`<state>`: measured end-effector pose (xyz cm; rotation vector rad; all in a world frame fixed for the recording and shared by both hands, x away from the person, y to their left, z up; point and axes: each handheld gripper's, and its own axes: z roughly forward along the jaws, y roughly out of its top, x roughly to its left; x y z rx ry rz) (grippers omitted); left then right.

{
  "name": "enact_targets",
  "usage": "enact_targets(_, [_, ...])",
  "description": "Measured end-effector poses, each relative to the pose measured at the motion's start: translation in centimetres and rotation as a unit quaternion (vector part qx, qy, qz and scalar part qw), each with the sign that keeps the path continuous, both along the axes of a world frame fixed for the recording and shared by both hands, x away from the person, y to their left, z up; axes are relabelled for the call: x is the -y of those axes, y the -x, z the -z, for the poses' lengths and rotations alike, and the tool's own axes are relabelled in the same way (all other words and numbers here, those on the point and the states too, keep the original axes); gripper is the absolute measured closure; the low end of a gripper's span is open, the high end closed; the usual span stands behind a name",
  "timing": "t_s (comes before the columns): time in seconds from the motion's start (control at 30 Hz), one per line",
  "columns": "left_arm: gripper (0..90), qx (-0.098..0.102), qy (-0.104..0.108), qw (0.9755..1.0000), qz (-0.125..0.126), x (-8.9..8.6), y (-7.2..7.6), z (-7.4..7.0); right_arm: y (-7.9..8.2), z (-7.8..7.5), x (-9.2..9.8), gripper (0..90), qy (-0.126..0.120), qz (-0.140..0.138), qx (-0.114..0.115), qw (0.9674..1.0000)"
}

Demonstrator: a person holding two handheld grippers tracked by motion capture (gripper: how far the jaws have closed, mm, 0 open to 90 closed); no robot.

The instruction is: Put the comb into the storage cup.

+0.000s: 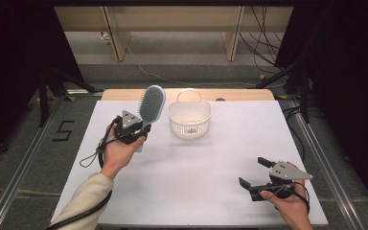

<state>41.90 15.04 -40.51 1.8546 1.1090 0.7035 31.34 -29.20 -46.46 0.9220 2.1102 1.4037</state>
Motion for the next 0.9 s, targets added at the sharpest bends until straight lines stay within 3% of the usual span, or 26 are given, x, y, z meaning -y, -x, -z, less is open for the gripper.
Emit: enact_targets(0.9, [69.9,0.018,0.009,0.9998,0.004,0.05,0.00,0.15,0.00,-0.01,0.01,0.2,0.002,-0.001,-0.001,1.0000])
